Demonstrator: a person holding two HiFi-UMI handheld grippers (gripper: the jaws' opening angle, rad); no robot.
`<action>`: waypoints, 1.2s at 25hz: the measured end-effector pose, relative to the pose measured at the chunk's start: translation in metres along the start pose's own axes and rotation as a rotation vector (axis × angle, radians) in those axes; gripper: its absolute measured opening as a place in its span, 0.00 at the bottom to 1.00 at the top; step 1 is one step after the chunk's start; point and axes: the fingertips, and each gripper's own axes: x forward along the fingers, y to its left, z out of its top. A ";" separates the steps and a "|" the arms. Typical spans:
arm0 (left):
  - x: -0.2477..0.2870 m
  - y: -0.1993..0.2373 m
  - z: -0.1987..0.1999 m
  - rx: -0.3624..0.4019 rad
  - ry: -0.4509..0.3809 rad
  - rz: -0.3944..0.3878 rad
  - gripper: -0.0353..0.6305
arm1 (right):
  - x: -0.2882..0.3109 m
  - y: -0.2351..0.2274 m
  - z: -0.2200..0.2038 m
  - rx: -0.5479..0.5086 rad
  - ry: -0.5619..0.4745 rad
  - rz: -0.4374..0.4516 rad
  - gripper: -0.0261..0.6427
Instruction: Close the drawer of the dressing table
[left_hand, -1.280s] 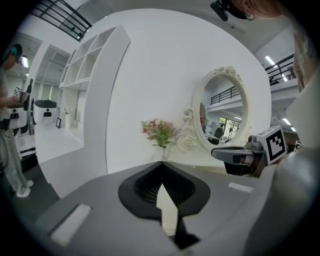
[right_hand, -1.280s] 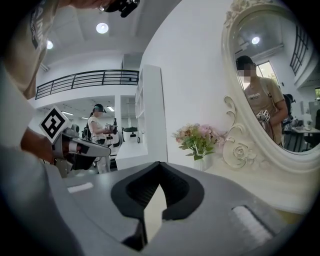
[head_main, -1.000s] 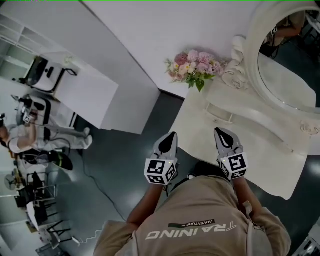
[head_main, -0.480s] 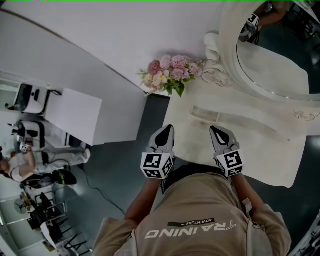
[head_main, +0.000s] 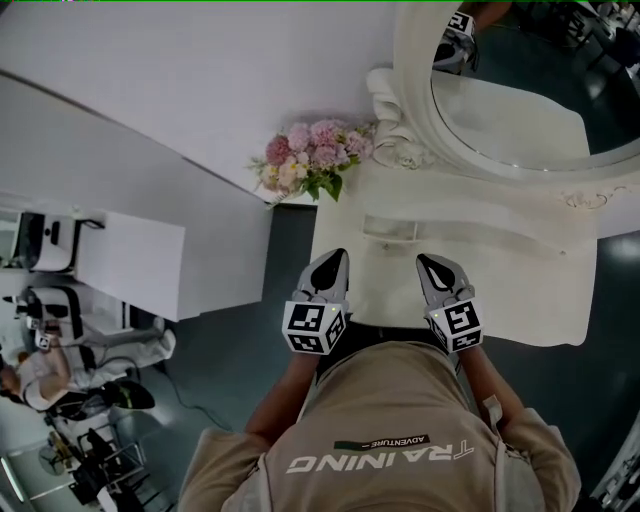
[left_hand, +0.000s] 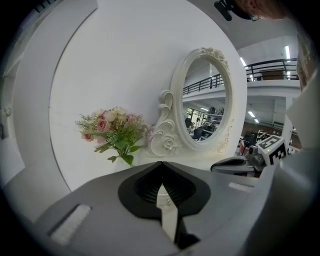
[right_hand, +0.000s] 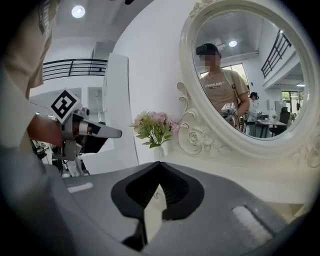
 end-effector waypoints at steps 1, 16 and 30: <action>0.001 -0.002 0.001 0.007 0.003 -0.017 0.08 | -0.003 -0.001 0.001 0.001 0.000 -0.019 0.04; 0.007 0.017 0.002 0.035 0.023 -0.123 0.08 | 0.011 0.004 -0.022 0.096 0.109 -0.097 0.04; 0.020 0.020 -0.020 -0.011 0.071 -0.178 0.08 | 0.080 0.020 -0.083 0.320 0.282 -0.048 0.04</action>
